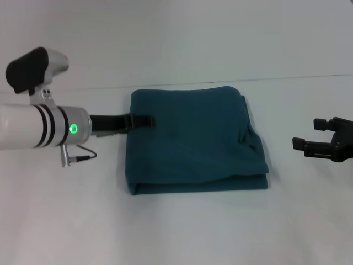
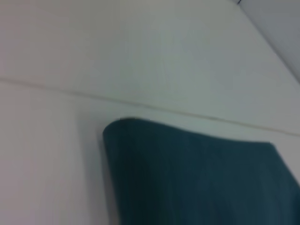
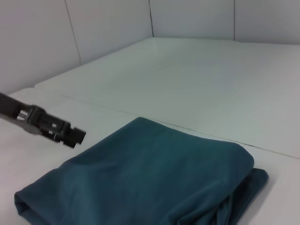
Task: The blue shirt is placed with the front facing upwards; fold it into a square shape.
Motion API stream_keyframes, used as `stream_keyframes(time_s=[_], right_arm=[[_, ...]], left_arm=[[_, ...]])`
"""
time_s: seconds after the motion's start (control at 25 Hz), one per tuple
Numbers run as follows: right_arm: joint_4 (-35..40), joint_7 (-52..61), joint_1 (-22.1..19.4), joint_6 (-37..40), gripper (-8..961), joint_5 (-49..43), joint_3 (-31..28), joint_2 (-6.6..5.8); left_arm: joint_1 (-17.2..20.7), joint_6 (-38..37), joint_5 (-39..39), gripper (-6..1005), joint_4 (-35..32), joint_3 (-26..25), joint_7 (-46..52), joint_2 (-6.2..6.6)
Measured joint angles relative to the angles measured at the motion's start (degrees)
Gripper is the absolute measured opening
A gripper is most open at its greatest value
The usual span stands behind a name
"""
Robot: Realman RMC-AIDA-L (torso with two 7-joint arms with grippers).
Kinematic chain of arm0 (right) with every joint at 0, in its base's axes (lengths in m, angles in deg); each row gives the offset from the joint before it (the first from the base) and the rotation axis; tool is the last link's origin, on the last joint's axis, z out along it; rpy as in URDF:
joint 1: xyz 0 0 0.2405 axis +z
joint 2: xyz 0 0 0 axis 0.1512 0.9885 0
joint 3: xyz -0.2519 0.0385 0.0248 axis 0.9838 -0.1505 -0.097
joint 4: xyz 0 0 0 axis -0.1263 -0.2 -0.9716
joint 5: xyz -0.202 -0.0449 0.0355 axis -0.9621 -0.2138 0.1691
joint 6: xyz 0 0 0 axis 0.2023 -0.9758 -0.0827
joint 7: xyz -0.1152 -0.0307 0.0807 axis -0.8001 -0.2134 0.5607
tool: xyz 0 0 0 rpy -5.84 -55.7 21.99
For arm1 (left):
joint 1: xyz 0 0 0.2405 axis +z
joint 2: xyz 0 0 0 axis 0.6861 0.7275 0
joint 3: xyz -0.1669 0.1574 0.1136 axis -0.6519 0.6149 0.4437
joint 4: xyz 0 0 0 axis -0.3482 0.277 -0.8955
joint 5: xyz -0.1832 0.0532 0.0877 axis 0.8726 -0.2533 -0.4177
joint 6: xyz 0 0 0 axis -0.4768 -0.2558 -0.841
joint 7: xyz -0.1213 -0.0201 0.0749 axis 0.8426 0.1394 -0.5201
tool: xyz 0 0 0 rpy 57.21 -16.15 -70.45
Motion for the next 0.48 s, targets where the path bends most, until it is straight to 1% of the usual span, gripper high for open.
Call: stream_keyframes(time_s=[0.2, 0.48], right_arm=[[-0.23, 0.04, -0.16, -0.47, 912, -0.01, 0.18, 0.00], [-0.27, -0.07, -0.28, -0.72, 912, -0.04, 0.29, 0.00]], left_arm=[[-0.51, -1.03, -2.74, 874, 1.49, 0.13, 1.50, 0.03], [-0.17, -3.45, -3.00, 879, 1.37, 0.00, 3.00, 0.22]])
